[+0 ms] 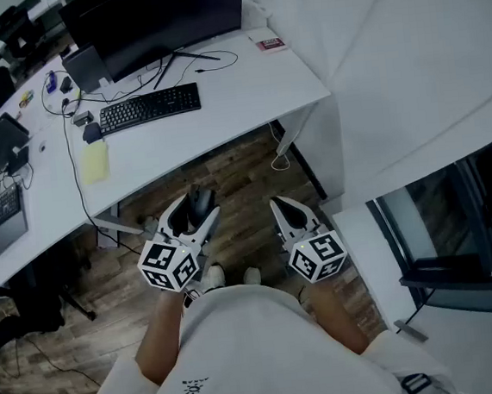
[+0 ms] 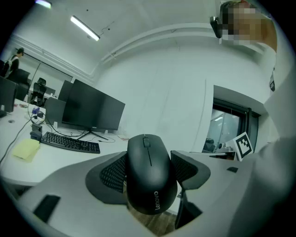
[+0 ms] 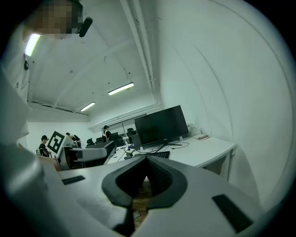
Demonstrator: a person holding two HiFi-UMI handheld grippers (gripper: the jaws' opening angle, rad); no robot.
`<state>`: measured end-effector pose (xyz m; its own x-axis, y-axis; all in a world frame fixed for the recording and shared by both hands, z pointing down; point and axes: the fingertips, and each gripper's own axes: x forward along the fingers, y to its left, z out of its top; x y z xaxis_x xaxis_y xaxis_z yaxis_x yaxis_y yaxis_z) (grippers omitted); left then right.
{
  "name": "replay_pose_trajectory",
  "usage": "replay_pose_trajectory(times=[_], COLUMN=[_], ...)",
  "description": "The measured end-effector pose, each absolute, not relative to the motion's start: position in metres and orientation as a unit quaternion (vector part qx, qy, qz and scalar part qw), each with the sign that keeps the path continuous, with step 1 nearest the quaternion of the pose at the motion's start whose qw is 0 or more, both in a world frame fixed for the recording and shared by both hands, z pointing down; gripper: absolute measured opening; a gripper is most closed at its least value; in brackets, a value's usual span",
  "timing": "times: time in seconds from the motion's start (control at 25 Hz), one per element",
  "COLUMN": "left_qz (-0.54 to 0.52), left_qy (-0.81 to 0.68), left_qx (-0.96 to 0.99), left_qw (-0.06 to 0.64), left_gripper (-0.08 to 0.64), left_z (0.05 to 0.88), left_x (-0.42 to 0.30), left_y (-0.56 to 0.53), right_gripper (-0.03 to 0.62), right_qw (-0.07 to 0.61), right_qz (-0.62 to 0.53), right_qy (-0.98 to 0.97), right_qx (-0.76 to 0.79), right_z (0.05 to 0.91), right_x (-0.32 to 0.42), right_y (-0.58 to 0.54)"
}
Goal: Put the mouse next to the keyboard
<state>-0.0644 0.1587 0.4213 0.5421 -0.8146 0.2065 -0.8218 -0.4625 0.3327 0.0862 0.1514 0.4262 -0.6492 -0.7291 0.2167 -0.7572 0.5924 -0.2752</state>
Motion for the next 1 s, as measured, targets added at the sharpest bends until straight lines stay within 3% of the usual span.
replay_pose_trajectory(times=[1.0], left_qz=[0.020], left_qy=[-0.468], left_qx=[0.861], left_qw=[0.197], left_gripper=[0.299], left_z=[0.429], left_x=[-0.114], left_y=[0.152], right_gripper=[0.018], right_qw=[0.026], right_qz=[0.168], right_qy=[-0.879], right_qx=[0.445], right_z=[0.419], right_x=[0.043], right_y=[0.151])
